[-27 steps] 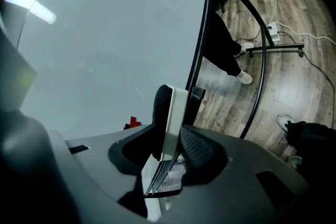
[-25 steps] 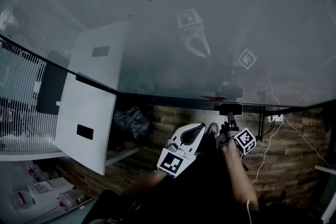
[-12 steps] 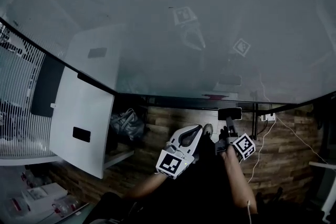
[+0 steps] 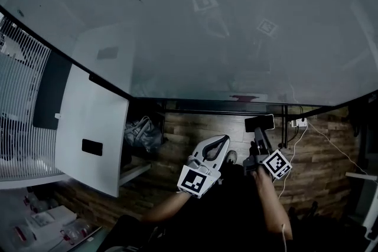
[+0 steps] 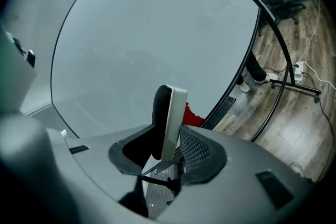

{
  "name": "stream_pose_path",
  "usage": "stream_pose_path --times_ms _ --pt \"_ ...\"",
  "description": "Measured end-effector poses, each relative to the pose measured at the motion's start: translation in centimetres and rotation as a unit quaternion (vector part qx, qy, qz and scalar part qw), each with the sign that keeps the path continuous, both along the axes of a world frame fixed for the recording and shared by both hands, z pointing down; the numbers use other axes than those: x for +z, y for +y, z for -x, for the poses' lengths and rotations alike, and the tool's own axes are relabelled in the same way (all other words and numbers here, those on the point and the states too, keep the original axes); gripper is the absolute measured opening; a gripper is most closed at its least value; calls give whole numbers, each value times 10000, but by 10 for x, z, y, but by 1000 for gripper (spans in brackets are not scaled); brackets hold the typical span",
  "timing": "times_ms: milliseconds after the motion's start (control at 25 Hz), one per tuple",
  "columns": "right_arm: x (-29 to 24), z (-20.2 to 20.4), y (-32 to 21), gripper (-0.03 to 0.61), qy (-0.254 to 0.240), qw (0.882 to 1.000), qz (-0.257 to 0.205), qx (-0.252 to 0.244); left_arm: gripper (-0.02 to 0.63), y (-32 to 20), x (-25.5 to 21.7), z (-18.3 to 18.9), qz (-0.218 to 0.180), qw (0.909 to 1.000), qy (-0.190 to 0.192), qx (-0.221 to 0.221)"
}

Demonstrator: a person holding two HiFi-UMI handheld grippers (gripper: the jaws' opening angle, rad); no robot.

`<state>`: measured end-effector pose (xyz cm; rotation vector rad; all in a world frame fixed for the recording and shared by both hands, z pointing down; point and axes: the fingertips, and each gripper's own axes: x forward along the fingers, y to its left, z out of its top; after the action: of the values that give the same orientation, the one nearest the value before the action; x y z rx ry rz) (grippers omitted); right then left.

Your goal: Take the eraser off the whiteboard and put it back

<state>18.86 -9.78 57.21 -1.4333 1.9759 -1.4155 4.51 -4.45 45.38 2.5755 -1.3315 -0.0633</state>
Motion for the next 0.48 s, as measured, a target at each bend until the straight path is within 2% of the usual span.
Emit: stream_pose_path --times_ms 120,280,480 --pt "-9 -6 7 153 344 9992 -202 -96 1 6 1 0 27 9999 32 -93" --pt "-17 -5 14 153 478 9979 -375 -224 0 15 7 0 59 9999 -140 -77" --pt "-32 -7 32 153 790 9926 -734 -553 0 27 1 -11 32 9996 -176 -222"
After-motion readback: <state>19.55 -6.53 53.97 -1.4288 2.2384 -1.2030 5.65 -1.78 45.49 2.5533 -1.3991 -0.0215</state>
